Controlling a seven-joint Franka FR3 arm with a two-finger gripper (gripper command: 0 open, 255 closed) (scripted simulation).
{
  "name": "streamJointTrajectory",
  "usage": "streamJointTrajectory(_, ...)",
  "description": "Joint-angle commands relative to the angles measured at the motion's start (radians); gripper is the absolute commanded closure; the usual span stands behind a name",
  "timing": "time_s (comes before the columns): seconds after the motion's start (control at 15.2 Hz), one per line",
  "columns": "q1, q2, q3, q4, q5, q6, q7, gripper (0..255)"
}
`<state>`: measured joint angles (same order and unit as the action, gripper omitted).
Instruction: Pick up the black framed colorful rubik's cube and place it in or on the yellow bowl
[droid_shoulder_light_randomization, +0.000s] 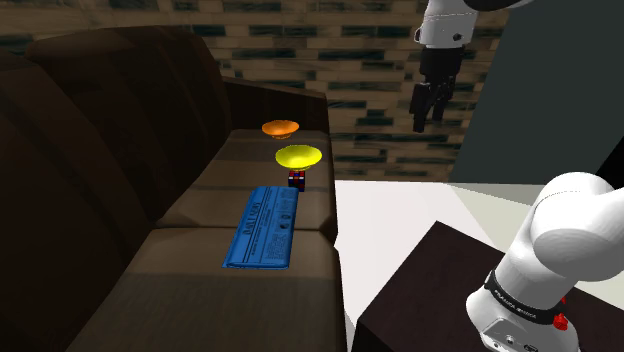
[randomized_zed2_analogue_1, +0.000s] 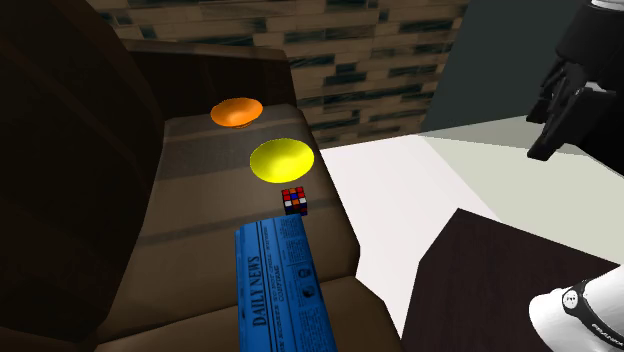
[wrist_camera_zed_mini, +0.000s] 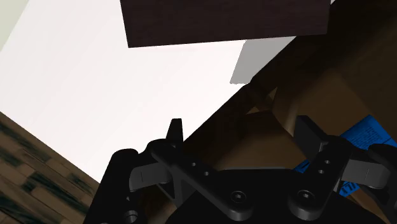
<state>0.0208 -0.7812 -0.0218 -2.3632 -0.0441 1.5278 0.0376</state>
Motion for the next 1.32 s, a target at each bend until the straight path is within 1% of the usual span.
streamJointTrajectory(0.0, 0.000, 0.000, 0.000, 0.000, 0.000, 0.000, 0.000, 0)
streamJointTrajectory(0.26, 0.011, 0.118, -0.009, -0.007, -0.001, 0.131, -0.023, 0)
streamJointTrajectory(0.59, 0.025, 0.285, -0.017, 0.017, 0.001, 0.280, -0.052, 0)
streamJointTrajectory(0.92, 0.039, 0.465, -0.021, 0.075, 0.008, 0.409, -0.083, 0)
streamJointTrajectory(1.25, 0.050, 0.651, -0.021, 0.167, 0.019, 0.510, -0.115, 0)
